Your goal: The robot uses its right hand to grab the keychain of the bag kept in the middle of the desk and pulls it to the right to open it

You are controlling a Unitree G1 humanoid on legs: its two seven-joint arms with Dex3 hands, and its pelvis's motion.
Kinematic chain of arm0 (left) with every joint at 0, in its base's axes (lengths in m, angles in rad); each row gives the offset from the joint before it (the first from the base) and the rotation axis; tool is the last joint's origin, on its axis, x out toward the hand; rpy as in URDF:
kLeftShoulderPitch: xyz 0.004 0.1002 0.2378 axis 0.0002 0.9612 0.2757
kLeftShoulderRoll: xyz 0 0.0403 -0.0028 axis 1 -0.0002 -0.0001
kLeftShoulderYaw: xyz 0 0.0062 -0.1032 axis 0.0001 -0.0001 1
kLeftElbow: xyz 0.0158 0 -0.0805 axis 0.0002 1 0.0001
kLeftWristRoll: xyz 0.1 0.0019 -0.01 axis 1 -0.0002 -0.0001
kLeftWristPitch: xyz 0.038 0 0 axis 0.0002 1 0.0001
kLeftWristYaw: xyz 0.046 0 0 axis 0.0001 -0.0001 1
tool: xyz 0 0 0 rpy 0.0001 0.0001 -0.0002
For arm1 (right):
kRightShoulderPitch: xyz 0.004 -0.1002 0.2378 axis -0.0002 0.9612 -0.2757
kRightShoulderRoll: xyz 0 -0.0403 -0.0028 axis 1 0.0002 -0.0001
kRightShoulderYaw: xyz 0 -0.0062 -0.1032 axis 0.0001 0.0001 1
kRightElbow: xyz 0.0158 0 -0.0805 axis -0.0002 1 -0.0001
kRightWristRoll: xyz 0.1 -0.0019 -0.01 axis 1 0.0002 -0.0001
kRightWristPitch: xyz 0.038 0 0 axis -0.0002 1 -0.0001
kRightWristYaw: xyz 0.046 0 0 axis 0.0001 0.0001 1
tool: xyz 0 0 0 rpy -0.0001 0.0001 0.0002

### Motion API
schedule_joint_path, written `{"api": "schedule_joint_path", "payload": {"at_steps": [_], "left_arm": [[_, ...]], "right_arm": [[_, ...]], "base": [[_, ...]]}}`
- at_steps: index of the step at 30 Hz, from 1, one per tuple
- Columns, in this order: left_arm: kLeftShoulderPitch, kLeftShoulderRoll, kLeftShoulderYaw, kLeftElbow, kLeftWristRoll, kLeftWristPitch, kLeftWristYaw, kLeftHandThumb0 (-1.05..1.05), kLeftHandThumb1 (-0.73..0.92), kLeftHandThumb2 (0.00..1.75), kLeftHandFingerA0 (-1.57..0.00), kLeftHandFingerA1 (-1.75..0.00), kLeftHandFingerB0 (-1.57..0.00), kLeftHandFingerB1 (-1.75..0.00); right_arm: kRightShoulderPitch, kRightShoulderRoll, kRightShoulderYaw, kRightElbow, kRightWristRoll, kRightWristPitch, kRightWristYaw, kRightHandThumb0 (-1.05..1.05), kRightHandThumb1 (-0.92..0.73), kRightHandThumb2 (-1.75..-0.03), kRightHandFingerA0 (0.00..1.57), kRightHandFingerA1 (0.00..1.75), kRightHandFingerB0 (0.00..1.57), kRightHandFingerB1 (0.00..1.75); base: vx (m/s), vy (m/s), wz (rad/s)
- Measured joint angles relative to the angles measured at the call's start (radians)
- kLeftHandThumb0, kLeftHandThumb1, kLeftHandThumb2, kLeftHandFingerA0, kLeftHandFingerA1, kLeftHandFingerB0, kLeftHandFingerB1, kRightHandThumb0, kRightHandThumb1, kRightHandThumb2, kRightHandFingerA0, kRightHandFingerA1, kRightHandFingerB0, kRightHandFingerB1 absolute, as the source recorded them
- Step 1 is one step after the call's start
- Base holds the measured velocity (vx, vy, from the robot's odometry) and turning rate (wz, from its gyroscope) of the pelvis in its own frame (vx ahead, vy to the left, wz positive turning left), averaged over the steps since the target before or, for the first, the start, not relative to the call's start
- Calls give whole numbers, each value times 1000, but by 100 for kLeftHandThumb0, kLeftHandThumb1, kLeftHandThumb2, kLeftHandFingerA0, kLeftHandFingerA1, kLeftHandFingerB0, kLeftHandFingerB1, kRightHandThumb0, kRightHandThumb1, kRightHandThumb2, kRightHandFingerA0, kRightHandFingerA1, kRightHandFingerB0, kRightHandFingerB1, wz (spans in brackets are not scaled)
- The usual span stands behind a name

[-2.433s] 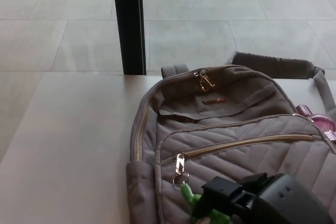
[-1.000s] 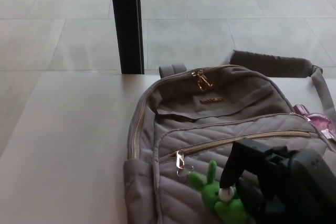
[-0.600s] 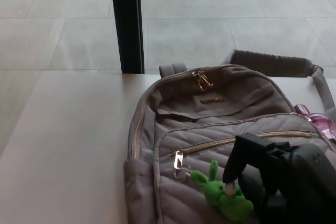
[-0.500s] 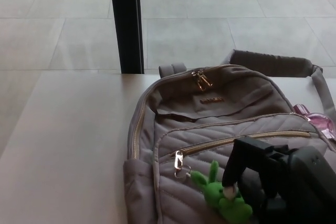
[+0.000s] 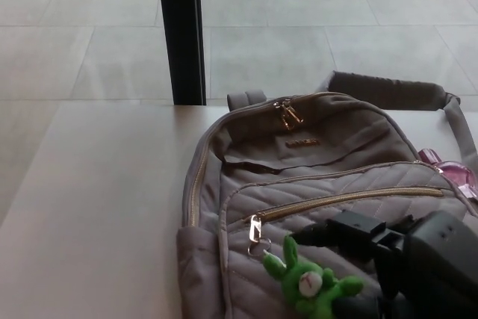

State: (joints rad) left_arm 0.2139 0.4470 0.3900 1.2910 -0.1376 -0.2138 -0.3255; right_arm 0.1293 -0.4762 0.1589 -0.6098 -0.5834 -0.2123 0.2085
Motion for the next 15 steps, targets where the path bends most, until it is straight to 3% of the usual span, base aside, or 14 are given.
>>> {"api": "schedule_joint_path", "payload": {"at_steps": [3, 4, 6, 7, 8, 9, 10, 11, 13, 14, 15], "left_arm": [[-2, 0, 1, 1, 0, 0, 0, -89, 91, 86, -57, -55, -46, -46], [-2, 0, 1, 1, 0, 0, 0, -86, 92, 84, -59, -58, -48, -46], [-2, 0, 1, 1, 0, 0, 0, -86, 92, 84, -59, -58, -48, -46], [-2, 0, 1, 1, 0, 0, 0, -86, 92, 84, -61, -58, -49, -47], [-2, 0, 0, 1, 0, 0, 1, -80, 79, 119, -61, -67, -48, -58], [-2, 0, 0, 1, 0, 0, 1, -88, 92, 84, -62, -61, -51, -48], [-1, 0, 0, 1, 0, 0, 1, -88, 92, 84, -62, -61, -51, -48], [-1, 0, 0, 1, 0, 0, 1, -87, 92, 83, -59, -61, -48, -47], [-1, 0, 1, 1, 0, 0, 1, -87, 92, 83, -59, -61, -48, -47], [-1, 0, 1, 1, 0, 0, 1, -86, 92, 83, -59, -61, -48, -47], [-1, 0, 2, 1, 0, 0, 2, -86, 92, 82, -61, -62, -51, -47]], "right_arm": [[-1, -30, -1, -25, -11, 12, 30, -105, -77, -119, 100, 107, 9, 18], [-2, -38, -1, -29, -15, 14, 37, -105, -92, -70, 100, 105, 3, 29], [-4, -56, -1, -41, -22, 20, 57, -105, -92, -70, 100, 105, 3, 29], [-6, -64, -1, -47, -26, 24, 69, -105, -71, -115, 92, 105, 2, 20], [-8, -75, 0, -53, -30, 27, 80, -105, -88, -67, 92, 108, 5, 29], [-10, -80, 2, -58, -35, 31, 90, -105, -86, -66, 96, 107, 7, 29], [-11, -83, 4, -62, -39, 34, 97, -105, -86, -66, 96, 107, 7, 29], [-14, -85, 8, -66, -45, 40, 108, -98, -63, -105, 90, 105, 8, 30], [-18, -87, 14, -72, -53, 49, 122, -98, -63, -105, 90, 105, 8, 30], [-19, -87, 19, -77, -58, 55, 130, -101, -82, -68, 88, 106, 8, 29], [-21, -87, 22, -80, -63, 60, 137, -101, -64, -105, 93, 107, 4, 34]], "base": [[0, 0, 0], [0, 0, 0], [0, 0, 0], [0, 0, 0], [0, 0, 0], [0, 0, 0], [0, 0, 0], [0, 0, 0], [0, 0, 0], [0, 0, 0], [0, 0, 0]]}}
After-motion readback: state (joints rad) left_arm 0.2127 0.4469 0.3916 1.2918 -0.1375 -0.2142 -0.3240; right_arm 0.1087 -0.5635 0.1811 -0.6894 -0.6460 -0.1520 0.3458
